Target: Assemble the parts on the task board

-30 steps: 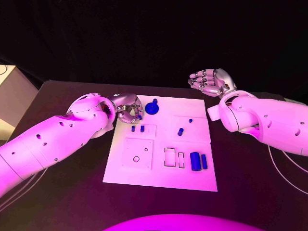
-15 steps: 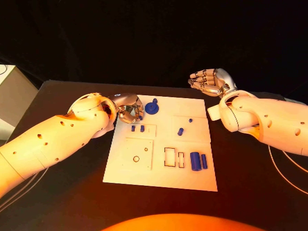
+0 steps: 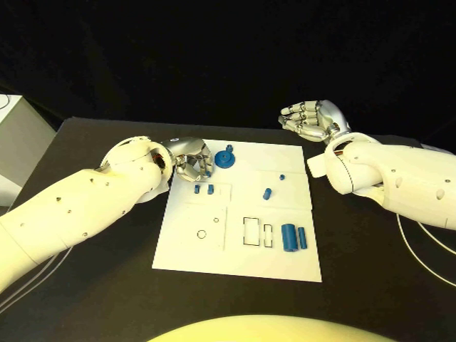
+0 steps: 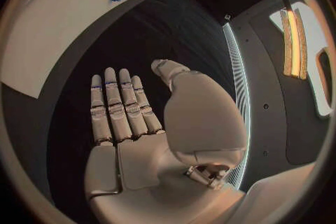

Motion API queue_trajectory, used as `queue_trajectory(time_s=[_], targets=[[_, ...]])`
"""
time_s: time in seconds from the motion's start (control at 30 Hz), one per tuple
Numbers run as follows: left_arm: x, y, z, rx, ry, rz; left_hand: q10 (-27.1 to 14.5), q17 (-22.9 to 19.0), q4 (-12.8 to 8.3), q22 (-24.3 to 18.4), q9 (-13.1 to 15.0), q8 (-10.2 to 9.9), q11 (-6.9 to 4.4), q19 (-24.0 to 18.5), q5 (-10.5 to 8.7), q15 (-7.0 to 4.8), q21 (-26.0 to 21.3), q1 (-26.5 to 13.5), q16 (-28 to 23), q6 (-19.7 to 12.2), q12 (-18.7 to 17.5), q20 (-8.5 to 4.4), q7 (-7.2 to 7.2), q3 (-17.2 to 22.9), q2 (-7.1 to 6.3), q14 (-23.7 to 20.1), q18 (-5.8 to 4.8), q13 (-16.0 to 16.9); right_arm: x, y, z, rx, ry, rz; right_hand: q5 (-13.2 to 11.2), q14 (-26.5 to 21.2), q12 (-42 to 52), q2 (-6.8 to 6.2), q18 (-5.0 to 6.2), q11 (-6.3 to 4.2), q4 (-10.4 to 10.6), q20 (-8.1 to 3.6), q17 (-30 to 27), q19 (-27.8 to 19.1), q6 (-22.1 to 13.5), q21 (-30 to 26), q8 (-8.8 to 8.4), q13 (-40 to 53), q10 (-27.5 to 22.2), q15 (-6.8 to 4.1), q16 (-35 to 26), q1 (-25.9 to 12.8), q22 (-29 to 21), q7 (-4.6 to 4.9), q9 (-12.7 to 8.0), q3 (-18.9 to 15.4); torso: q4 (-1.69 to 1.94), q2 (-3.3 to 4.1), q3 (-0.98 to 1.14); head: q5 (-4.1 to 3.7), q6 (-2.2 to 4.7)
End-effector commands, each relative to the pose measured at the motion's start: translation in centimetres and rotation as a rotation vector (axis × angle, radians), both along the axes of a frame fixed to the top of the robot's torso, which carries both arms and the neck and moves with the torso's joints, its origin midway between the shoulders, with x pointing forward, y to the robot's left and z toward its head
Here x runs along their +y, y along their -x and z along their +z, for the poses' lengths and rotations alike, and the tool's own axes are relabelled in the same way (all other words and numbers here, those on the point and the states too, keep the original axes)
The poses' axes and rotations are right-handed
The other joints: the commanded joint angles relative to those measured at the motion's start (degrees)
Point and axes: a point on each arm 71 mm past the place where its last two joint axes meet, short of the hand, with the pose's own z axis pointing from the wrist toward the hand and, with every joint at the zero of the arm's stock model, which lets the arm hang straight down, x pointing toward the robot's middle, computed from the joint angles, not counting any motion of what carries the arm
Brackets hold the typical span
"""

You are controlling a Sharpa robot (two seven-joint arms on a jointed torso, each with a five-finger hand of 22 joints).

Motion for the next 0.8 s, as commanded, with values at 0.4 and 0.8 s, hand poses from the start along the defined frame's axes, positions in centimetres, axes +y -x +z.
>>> queue_trajectory(time_s=[0.4, 0.8], targets=[[0.04, 0.01, -0.19, -0.002, -0.008, 0.007, -4.8, 1.2, 0.1, -0.3, -0.8, -1.5, -0.52, -0.4, 0.27, -0.41, -0.7, -0.8, 1.4, -2.2, 7.5, -0.33, 0.11, -1.4, -0.02, 0.0, -0.75, 5.8, 0.14, 0.06, -0.05, -0.006, -0.001, 0.019, 0.3, 0.0, 0.3, 0.34, 0.48, 0.19, -0.3, -0.12, -0.3, -0.5, -0.5, 0.1, 0.45, -0.1, 0.1, 0.17, -0.3, 0.2, -0.4, 3.29, -0.2, 0.2, -0.03, -0.02, 0.05, -0.05, -0.02], [0.07, 0.04, 0.08, -0.023, 0.006, 0.019, -8.9, 1.9, 0.4, -0.3, -1.2, -2.1, -0.36, -0.3, 0.31, -0.29, -0.7, -1.0, 2.0, -3.3, 13.1, -0.34, 0.21, -0.9, -0.62, 0.2, -0.77, 9.3, 0.08, 0.08, -0.13, -0.004, -0.001, 0.018, 0.3, 0.0, 0.3, 0.33, 0.48, 0.19, -0.3, -0.12, -0.4, -0.7, -0.5, 0.1, 0.46, -0.1, 0.1, 0.18, -0.3, 0.2, -0.5, 3.29, -0.2, 0.2, -0.01, -0.02, -0.03, -0.12, -0.03]])
